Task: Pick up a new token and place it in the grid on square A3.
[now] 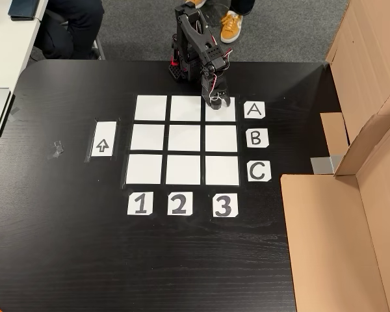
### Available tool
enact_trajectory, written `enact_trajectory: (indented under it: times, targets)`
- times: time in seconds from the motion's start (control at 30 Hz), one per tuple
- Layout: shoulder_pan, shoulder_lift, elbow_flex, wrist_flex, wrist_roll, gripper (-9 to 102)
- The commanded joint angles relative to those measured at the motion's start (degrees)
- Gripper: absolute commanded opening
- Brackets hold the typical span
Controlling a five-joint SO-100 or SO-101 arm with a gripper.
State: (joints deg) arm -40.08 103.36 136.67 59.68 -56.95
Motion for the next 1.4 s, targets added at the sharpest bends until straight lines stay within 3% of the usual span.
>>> enact_trajectory:
  times: [0.0,0.23,0.9,1.17,1.37]
  targets:
    - [0.9,0.4,-1.1,-0.1,-0.4,36]
    - [3.4,4.0,-2.9,1.3,-0.4,39]
    - [9.9,26.4,-25.4,20.8,0.9,37]
    - [14.5,32.7,-38.6,27.2,5.7,35]
    - [21.9,37.4,-45.0,27.5,12.0,35]
